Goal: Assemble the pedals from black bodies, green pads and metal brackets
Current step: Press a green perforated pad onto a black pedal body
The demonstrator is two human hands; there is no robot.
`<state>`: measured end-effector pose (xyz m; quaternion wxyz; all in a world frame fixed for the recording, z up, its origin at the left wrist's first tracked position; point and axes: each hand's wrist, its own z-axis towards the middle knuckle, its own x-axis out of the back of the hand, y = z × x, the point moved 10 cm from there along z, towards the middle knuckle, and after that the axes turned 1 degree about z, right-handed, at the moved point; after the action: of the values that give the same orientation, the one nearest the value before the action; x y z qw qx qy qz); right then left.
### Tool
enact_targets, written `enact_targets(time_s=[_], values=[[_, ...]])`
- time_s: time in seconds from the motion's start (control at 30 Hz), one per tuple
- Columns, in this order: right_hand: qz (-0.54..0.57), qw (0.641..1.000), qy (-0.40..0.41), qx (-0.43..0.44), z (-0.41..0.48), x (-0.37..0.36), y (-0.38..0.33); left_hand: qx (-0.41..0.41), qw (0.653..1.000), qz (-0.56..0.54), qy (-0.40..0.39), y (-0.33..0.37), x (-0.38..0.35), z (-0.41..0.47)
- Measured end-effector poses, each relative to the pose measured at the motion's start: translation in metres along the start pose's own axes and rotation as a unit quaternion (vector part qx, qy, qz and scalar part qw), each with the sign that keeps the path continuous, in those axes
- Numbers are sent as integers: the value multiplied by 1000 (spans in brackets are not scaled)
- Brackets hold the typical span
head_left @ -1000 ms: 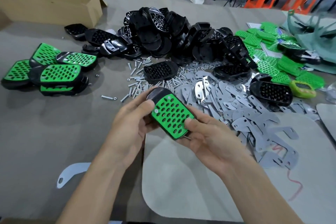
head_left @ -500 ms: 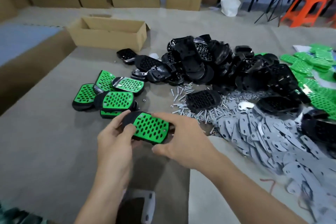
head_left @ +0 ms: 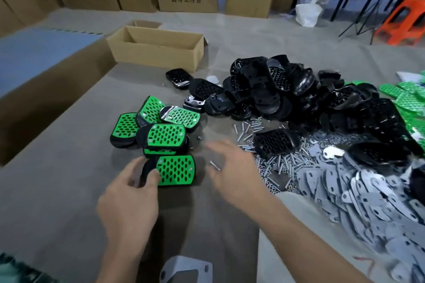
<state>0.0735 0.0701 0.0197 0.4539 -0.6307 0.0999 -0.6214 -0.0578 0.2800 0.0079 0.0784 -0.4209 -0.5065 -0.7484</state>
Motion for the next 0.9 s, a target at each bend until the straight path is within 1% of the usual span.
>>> enact_targets(time_s=[0.07,0.1,0.13,0.17,0.2,0.23,0.27,0.37,0.43,0.53,0.63,0.67,0.7,0.73,0.8,0.9], values=[[-63,995,74,-35,10,48,28,-71,996,-6,54,24,9,-11],[-110,989,79,-61,15,68,45,-113,990,-27,76,38,12,-18],[-159,981,46,-97,20,78,66,-155,983,-45,88,52,11,-25],[-203,971,-11,-127,22,80,86,-190,976,-55,90,64,7,-32],[-240,959,-69,-137,21,77,100,-218,970,-60,86,75,1,-37],[-267,948,-108,-133,19,73,109,-240,966,-62,75,83,-7,-42],[-279,945,-119,-120,18,72,113,-258,962,-64,57,89,-17,-47],[-285,951,-80,-94,11,80,110,-279,957,-74,-17,100,-45,-61],[-269,958,-56,-81,3,84,103,-284,953,-80,-62,105,-59,-72],[-168,982,-13,-91,-20,94,90,-293,939,-109,-143,119,-76,-91],[-75,994,29,-76,-49,111,67,-237,928,-158,-241,131,-93,-106],[-58,995,46,-69,-60,120,60,-202,913,-195,-295,135,-102,-113],[-46,995,63,-68,-72,129,55,-164,886,-245,-358,140,-111,-124],[-36,994,78,-72,-83,138,52,-132,850,-300,-412,146,-119,-135],[-23,990,102,-91,-105,155,52,-100,789,-380,-472,159,-126,-154],[-10,987,127,-96,-133,174,52,-39,708,-457,-538,173,-130,-180]])
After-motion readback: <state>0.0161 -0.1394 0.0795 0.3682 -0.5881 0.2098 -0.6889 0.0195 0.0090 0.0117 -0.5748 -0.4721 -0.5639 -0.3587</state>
